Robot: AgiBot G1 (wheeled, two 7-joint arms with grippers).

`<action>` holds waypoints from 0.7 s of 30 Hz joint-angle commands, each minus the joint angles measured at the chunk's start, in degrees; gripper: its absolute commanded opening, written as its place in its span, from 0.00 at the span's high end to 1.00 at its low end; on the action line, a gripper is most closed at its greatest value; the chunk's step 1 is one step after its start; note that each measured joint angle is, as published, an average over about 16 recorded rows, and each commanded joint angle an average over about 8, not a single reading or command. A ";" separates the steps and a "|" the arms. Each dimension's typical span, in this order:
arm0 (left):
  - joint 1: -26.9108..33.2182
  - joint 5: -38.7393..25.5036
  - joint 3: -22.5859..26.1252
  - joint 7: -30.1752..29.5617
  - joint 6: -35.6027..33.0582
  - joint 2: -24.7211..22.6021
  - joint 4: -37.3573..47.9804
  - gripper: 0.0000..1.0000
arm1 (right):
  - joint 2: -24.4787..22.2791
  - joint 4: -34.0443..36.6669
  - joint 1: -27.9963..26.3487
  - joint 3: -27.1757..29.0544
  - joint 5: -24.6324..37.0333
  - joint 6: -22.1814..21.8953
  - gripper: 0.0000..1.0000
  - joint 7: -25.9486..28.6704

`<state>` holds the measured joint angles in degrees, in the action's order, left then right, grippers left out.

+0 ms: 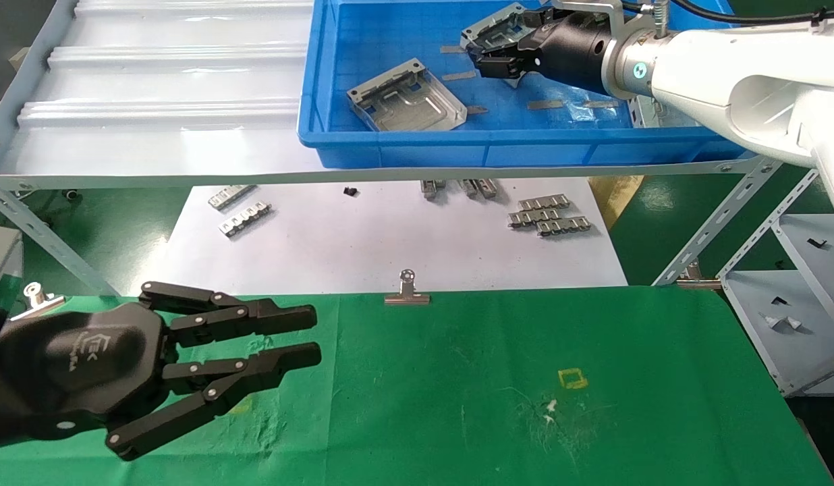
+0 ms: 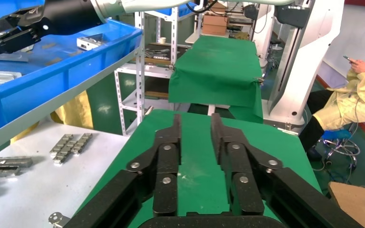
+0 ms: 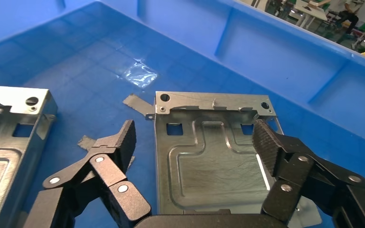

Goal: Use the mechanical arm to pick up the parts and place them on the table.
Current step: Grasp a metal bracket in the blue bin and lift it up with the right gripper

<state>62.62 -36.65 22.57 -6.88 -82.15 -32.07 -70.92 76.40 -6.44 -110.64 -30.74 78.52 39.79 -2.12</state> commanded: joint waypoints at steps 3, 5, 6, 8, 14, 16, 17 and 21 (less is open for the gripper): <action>0.00 0.00 0.00 0.00 0.00 0.00 0.00 0.00 | 1.17 0.96 -0.37 -0.40 0.27 -1.47 1.00 -0.39; 0.00 0.00 0.00 0.00 0.00 0.00 0.00 0.00 | 1.32 0.75 -0.27 -0.62 0.22 -1.46 1.00 -0.17; 0.00 0.00 0.00 0.00 0.00 0.00 0.00 0.00 | 1.37 0.62 -0.19 -0.74 0.16 -1.44 1.00 0.04; 0.00 0.00 0.00 0.00 0.00 0.00 0.00 0.00 | 1.45 0.35 -0.03 -1.02 0.09 -1.39 1.00 0.54; 0.00 0.00 0.00 0.00 0.00 0.00 0.00 0.00 | 1.58 -0.31 0.63 -2.12 -0.13 -1.46 1.00 2.97; 0.00 0.00 0.00 0.00 0.00 0.00 0.00 0.00 | 1.59 -0.58 0.82 -2.52 -0.21 -1.65 1.00 3.82; 0.00 0.00 0.00 0.00 0.00 0.00 0.00 0.00 | 1.59 -0.72 0.90 -2.73 -0.24 -1.75 1.00 4.19; 0.00 0.00 0.00 0.00 0.00 0.00 0.00 0.00 | 1.59 -1.33 1.18 -3.67 -0.29 -2.13 1.00 5.53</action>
<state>62.63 -36.65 22.57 -6.88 -82.15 -32.07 -70.92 77.99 -7.79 -109.49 -34.51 78.33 37.69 3.22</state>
